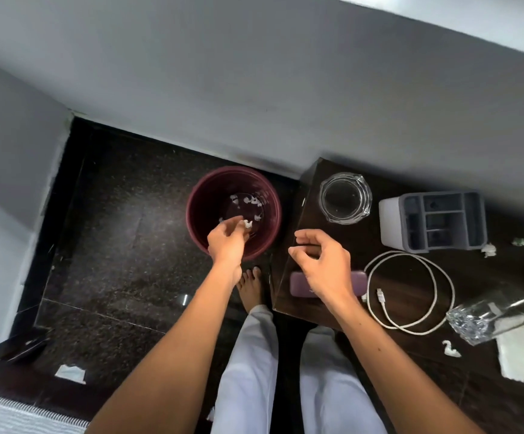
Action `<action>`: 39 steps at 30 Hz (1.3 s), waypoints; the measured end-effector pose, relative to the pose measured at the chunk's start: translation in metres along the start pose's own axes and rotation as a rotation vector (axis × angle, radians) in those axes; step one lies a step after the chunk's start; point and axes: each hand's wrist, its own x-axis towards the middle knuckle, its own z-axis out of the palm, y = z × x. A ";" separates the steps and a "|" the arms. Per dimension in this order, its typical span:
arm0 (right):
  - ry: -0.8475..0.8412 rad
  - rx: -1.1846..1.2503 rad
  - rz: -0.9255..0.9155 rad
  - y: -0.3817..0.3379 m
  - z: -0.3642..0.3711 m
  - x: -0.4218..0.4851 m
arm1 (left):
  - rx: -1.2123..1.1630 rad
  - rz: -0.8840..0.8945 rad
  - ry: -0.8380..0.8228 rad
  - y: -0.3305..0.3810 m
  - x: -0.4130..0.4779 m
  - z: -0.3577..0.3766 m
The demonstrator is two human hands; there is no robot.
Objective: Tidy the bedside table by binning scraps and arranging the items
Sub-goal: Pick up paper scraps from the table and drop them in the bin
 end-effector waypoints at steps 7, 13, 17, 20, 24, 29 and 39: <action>0.021 0.002 0.032 0.009 -0.003 -0.003 | 0.097 0.015 0.044 0.002 0.022 -0.007; 0.097 0.074 0.059 0.022 -0.025 -0.017 | 0.103 0.037 -0.068 0.004 -0.023 0.003; 0.165 0.073 0.039 0.034 -0.049 -0.030 | 0.118 0.067 -0.194 -0.004 -0.078 0.027; 0.254 0.042 0.019 0.047 -0.077 -0.040 | 0.125 0.063 -0.282 -0.018 -0.120 0.051; 0.426 -0.074 -0.021 0.070 -0.131 -0.049 | 0.133 0.044 -0.435 -0.043 -0.170 0.087; 0.603 -0.249 -0.030 0.092 -0.197 -0.038 | 0.165 0.024 -0.579 -0.062 -0.210 0.133; 0.551 -0.584 -0.015 0.118 -0.265 0.034 | 0.219 0.035 -0.635 -0.080 -0.233 0.185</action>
